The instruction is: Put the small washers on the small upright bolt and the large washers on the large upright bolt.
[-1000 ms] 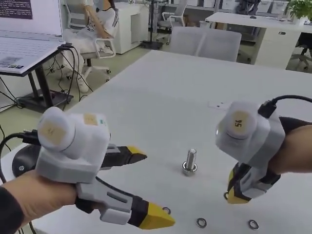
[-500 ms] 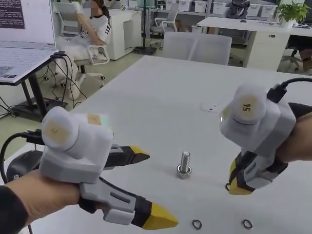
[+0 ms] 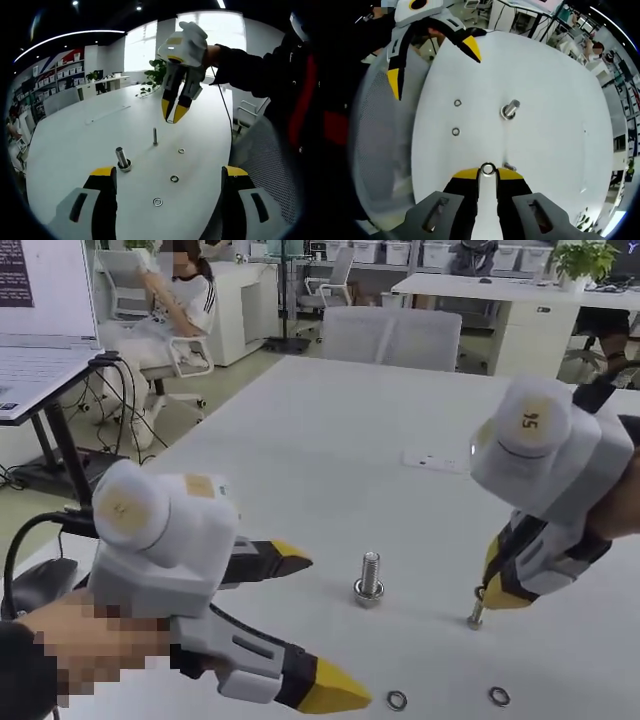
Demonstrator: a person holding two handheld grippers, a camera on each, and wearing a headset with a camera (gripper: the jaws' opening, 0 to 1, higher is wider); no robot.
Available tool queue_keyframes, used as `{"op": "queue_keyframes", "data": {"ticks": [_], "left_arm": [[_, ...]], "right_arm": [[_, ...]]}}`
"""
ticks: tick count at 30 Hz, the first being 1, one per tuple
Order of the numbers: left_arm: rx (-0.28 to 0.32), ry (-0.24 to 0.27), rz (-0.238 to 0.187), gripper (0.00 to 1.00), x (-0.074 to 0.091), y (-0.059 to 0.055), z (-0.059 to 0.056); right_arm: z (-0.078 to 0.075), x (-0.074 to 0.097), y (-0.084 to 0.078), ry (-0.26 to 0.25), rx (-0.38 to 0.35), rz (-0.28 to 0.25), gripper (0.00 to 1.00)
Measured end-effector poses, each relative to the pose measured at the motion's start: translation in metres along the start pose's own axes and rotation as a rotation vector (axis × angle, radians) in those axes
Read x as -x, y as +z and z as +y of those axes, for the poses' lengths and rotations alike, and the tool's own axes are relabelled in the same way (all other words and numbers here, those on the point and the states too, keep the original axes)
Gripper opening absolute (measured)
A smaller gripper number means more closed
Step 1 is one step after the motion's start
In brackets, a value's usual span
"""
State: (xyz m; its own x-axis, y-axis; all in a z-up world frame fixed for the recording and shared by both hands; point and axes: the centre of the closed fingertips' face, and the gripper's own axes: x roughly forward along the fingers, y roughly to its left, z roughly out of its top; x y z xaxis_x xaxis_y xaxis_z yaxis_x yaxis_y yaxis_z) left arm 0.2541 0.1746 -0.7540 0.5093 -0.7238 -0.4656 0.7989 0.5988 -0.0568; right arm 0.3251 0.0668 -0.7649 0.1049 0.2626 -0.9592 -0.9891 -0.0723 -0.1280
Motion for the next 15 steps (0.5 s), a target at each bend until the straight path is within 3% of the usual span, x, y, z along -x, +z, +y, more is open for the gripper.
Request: {"op": "queue_keyframes", "data": {"ticks": [15], "left_arm": [[-0.009,-0.025,0.005,0.86,-0.009,0.002,-0.004]], "right_arm": [[-0.026,0.003,-0.016,-0.028,-0.028,0.030,0.13]]}}
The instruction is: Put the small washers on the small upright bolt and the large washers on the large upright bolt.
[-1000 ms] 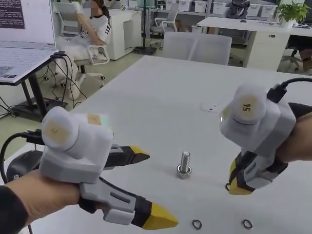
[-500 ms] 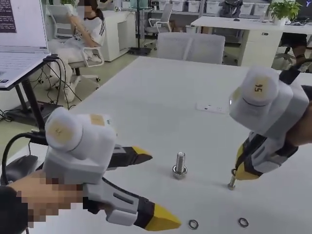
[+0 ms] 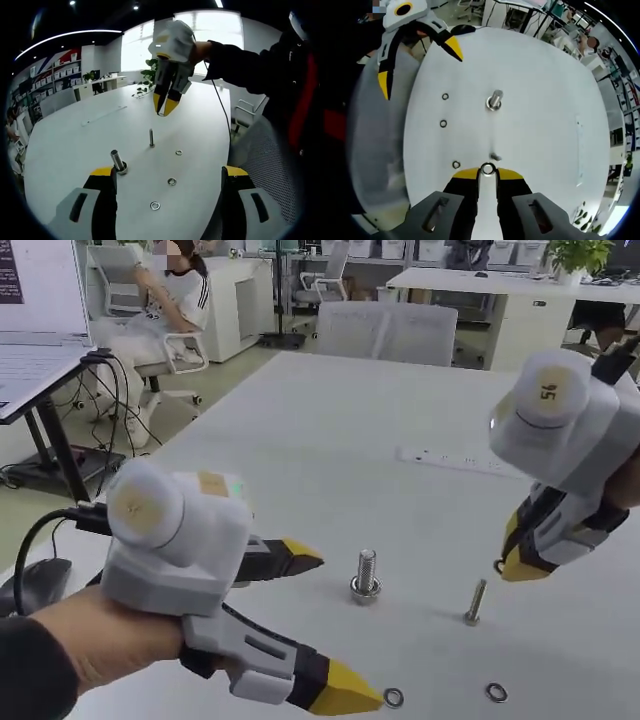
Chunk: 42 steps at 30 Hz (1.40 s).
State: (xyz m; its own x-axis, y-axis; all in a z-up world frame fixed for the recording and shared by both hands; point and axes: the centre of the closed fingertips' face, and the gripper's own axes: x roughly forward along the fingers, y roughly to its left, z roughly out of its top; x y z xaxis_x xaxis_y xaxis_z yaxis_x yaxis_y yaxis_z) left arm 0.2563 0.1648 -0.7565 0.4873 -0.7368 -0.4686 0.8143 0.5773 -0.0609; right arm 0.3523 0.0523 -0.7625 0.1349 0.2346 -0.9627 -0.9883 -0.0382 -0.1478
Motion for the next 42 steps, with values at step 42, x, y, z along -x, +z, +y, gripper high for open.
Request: {"op": "queue_keyframes", "data": {"ticks": [42], "left_arm": [[0.028,-0.018,0.030,0.86,-0.004,-0.010,-0.003]], "right_arm": [[-0.014,-0.048,-0.008,0.088,0.027,0.067,0.13]]}}
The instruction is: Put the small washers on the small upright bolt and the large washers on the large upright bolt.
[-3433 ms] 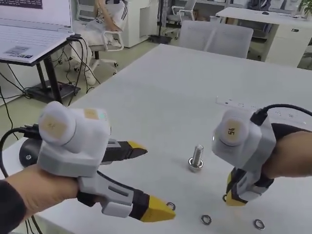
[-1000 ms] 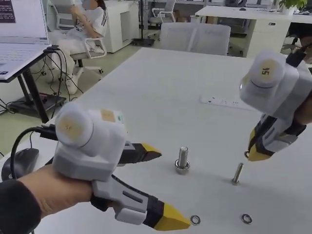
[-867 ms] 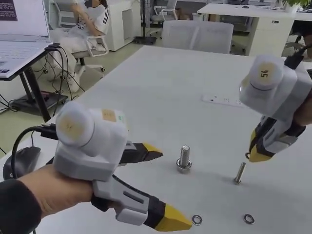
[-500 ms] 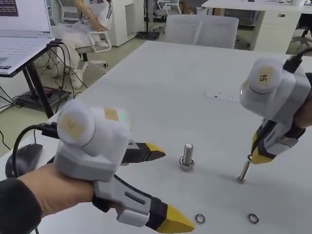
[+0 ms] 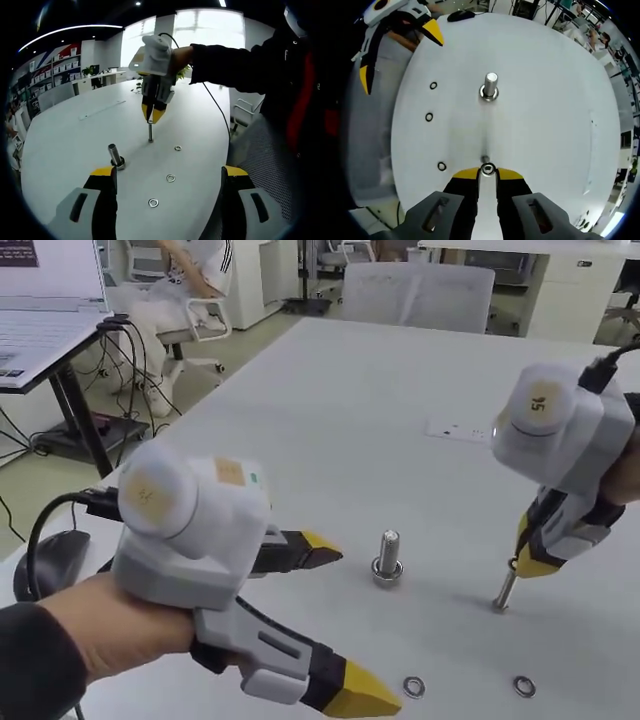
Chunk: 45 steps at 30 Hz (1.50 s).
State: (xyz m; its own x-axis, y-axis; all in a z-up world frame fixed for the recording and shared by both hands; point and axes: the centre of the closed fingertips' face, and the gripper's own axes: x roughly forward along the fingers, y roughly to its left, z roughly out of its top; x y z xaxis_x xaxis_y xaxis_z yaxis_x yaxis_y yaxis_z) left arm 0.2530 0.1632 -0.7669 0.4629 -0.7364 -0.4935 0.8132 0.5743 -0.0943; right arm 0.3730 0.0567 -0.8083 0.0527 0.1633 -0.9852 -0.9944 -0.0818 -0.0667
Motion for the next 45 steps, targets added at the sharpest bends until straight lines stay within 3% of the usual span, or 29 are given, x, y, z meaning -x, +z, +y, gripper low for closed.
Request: {"op": "queue_keyframes", "data": {"ticks": [21,45], "left_arm": [[0.004,0.005,0.000,0.85,0.001,0.000,0.001],[0.010,0.001,0.015,0.85,-0.001,-0.003,0.001]], "right_arm": [[-0.001,-0.011,-0.002,0.020,-0.004,0.012,0.13],[0.006,-0.049,-0.010,0.063,-0.024,0.023,0.13]]}}
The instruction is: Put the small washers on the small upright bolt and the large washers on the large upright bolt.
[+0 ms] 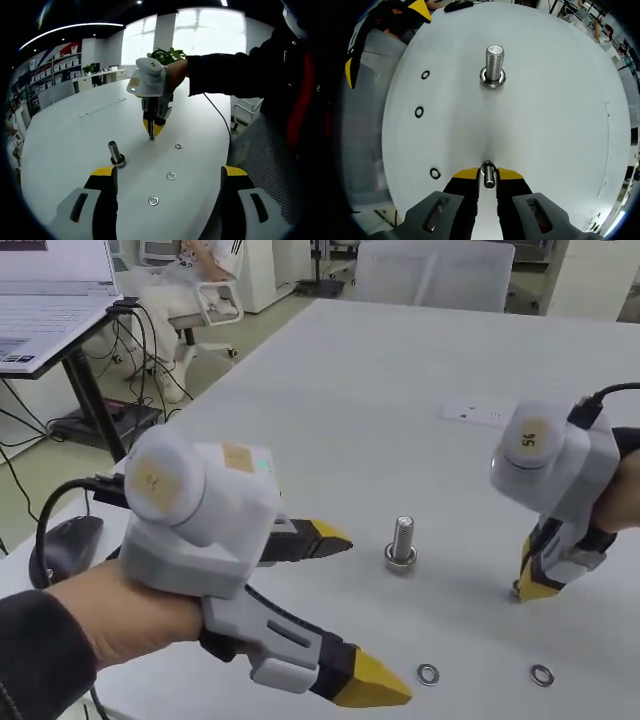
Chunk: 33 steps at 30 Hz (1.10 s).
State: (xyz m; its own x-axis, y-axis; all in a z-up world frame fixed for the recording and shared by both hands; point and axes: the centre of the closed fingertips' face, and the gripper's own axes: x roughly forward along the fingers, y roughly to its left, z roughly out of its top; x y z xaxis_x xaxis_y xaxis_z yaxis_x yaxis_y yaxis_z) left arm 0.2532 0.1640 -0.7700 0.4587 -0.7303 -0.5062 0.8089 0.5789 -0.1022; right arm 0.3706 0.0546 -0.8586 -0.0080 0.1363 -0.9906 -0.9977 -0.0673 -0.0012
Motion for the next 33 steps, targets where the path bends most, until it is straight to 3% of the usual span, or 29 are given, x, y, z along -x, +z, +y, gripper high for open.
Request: {"op": "queue_keyframes", "data": {"ticks": [18,33], "left_arm": [[0.005,0.001,0.000,0.84,0.0006,-0.0010,0.0000],[0.003,0.000,0.001,0.84,0.0014,-0.0018,-0.0021]], "right_arm": [[0.0009,-0.0085,-0.0011,0.003,0.013,0.013,0.14],[0.0013,-0.0024,-0.0056,-0.004,-0.019,-0.016,0.30]]}}
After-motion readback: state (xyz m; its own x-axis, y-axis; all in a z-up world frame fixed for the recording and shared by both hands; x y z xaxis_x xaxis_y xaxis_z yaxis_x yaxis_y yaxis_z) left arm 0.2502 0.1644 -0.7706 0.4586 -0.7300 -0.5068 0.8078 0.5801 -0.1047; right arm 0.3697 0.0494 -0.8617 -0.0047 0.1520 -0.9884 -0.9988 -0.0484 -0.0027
